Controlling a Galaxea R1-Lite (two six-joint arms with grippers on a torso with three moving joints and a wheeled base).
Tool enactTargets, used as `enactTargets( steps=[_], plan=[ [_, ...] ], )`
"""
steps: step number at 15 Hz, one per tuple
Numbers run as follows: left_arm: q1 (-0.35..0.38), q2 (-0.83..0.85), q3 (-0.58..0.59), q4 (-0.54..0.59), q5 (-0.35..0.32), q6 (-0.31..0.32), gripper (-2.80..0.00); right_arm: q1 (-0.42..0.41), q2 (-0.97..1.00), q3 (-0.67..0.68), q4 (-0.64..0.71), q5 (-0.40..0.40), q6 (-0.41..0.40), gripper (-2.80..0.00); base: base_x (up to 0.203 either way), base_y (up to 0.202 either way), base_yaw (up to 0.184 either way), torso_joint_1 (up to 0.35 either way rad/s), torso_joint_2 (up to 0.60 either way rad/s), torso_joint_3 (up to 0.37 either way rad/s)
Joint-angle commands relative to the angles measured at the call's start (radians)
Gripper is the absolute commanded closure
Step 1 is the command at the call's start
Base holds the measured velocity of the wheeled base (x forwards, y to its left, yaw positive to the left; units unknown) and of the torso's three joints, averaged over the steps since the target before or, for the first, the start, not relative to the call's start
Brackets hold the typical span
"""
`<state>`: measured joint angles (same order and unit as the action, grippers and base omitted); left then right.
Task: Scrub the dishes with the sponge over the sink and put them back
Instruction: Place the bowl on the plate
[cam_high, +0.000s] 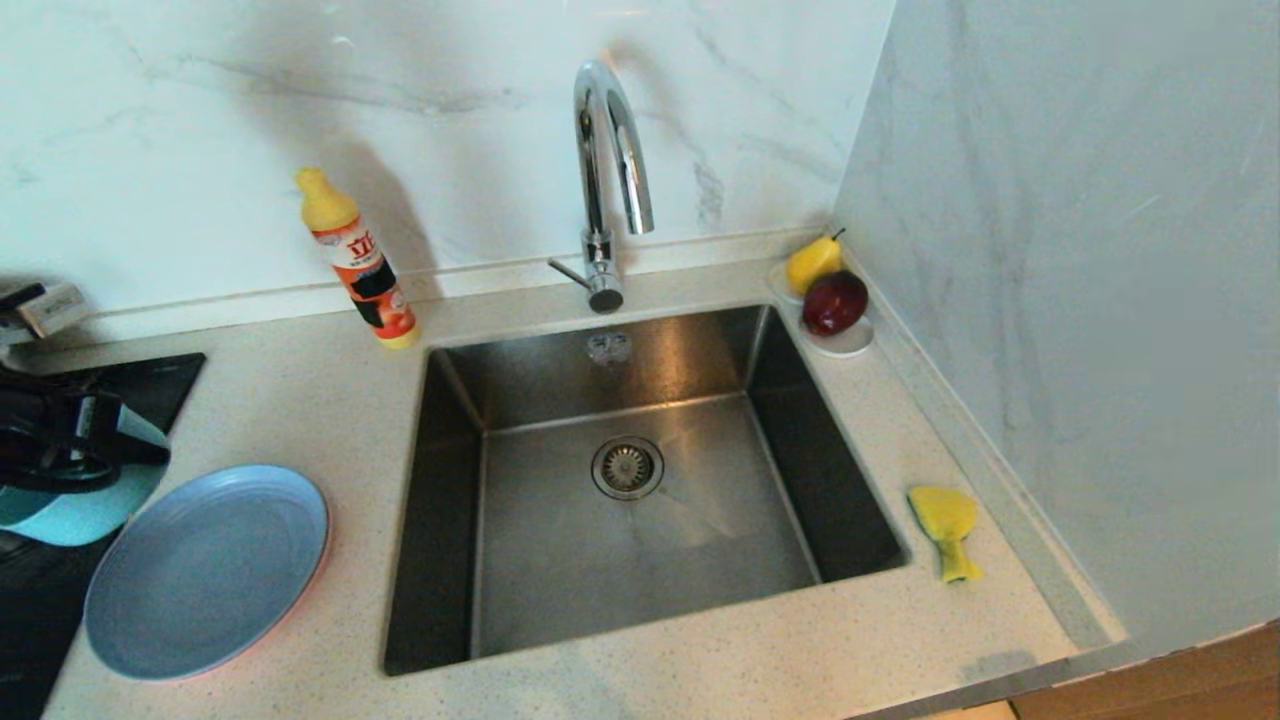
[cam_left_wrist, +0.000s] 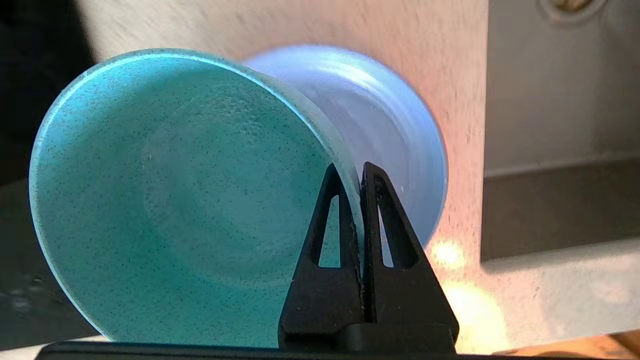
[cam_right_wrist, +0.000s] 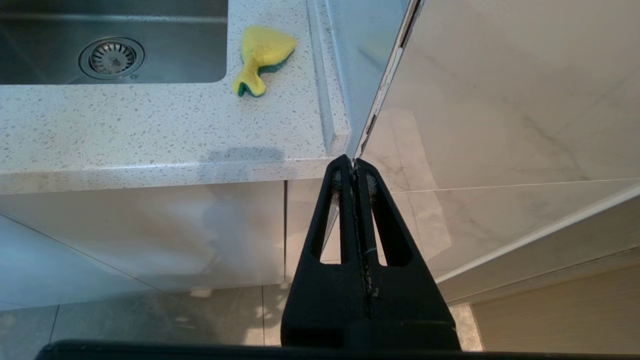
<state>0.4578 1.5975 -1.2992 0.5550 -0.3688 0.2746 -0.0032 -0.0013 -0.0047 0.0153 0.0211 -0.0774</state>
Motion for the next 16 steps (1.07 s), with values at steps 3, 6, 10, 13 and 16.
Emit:
enactTargets(
  steps=[3, 6, 10, 13, 16],
  plan=[
    [-0.057, -0.034, 0.226, -0.205, 0.068, 0.001, 0.00, 0.000, 0.001, 0.000, 0.000, 0.000, -0.001, 0.00, 0.000, 0.000, 0.000, 0.000, 0.00, 0.000],
    [-0.108, -0.006, 0.339, -0.375, 0.120, -0.007, 0.00, 0.000, 0.001, 0.000, 0.000, 0.000, -0.001, 0.00, 0.000, 0.000, 0.000, 0.000, 0.00, 0.000],
    [-0.128, 0.012, 0.347, -0.388, 0.128, -0.030, 0.00, 0.000, 0.001, 0.000, 0.000, 0.000, -0.001, 0.00, 0.000, 0.000, 0.000, 0.000, 0.00, 0.000],
    [-0.131, 0.032, 0.369, -0.416, 0.129, -0.034, 0.00, 0.000, 0.001, 0.000, 0.000, 0.000, -0.001, 0.00, 0.000, 0.000, 0.000, 0.000, 0.00, 0.000],
    [-0.132, 0.071, 0.404, -0.524, 0.175, -0.035, 0.00, 0.000, 0.001, 0.000, 0.000, 0.000, -0.001, 0.00, 0.000, 0.000, 0.000, 0.000, 0.00, 0.000]
  ],
)
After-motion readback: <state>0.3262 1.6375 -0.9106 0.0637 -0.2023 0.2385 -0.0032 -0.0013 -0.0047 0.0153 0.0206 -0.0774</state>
